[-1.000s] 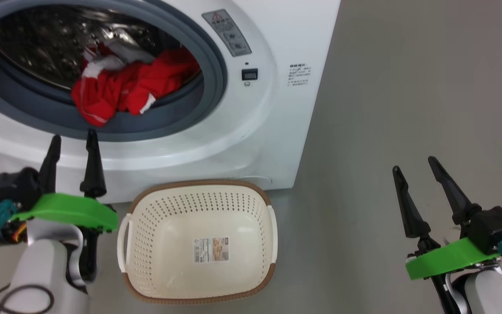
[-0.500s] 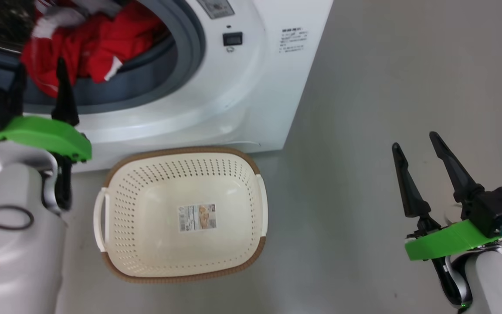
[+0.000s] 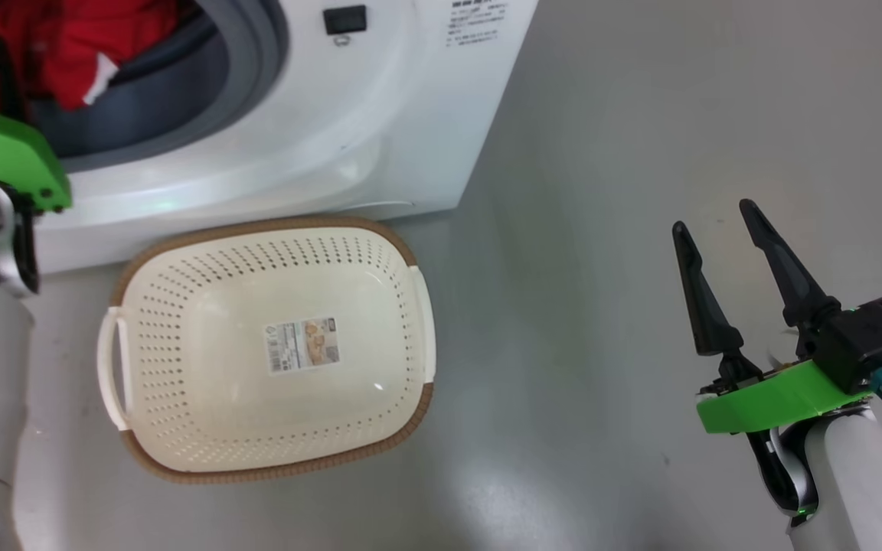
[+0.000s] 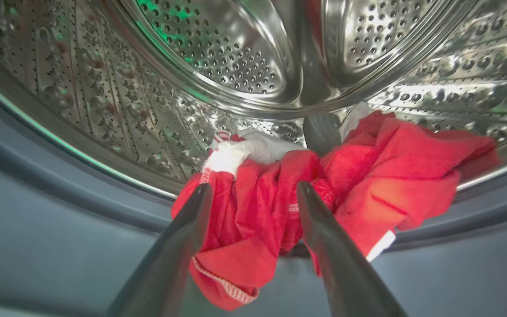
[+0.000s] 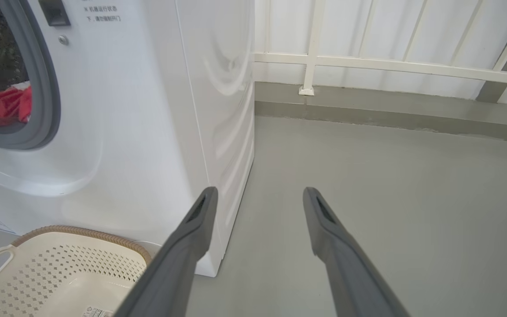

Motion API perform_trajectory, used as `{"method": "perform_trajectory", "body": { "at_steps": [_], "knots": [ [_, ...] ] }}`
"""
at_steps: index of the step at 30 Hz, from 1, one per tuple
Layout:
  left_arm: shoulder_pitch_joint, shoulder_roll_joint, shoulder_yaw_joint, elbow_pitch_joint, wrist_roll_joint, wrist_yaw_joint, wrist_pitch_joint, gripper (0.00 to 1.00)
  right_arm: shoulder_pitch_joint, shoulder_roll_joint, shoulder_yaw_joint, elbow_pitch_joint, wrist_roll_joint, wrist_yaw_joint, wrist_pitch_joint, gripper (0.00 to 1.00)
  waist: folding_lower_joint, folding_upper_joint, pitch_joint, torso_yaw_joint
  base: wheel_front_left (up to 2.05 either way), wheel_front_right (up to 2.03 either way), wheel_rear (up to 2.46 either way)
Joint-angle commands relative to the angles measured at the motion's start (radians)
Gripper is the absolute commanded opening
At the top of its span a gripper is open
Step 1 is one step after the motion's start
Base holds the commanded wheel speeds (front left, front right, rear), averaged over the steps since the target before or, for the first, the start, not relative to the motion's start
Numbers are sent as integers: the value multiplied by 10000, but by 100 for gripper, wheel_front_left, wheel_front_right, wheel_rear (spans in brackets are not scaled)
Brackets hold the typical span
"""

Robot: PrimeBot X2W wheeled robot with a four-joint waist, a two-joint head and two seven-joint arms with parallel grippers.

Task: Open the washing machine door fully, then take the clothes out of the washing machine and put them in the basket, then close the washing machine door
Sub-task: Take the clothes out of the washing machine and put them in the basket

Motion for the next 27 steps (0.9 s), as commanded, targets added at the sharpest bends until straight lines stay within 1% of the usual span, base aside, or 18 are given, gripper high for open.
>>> {"method": "perform_trajectory", "body": {
  "at_steps": [1,5,8,12,17,18,19,20,27],
  "knots": [
    [-309,688,19,49,227,213,171,100,-106,18,233,-283,1,63,-63,100,0,0,323,-217,0,0,0],
    [-818,1032,-353,670,643,550,778,100,-179,74,267,-305,30,63,-63,100,0,0,580,-306,0,0,0],
    [-1076,1189,-551,1005,827,707,1143,100,-235,117,301,-304,49,63,-63,100,0,0,708,-355,0,0,0],
    [-1316,1473,-767,1343,1001,751,1564,100,-360,180,380,-257,75,63,-63,100,0,0,870,-448,0,0,0],
    [-1502,1755,-1085,1599,1231,704,1992,100,-527,268,476,-184,107,63,-63,100,0,0,1006,-552,0,0,0],
    [-1524,1782,-1133,1631,1254,680,2049,44,-551,279,495,-168,121,63,-63,100,0,0,1024,-567,0,0,0],
    [-1544,1801,-1161,1653,1256,655,2072,6,-571,288,509,-157,134,63,-63,100,0,0,1040,-579,0,0,0],
    [-1559,1812,-1182,1666,1251,631,2057,0,-586,295,521,-145,143,63,-63,100,0,0,1050,-587,0,0,0],
    [-1531,1761,-1045,1536,950,621,1184,0,-579,319,456,-53,176,63,-63,100,0,0,1029,-561,0,0,0]
  ]
}}
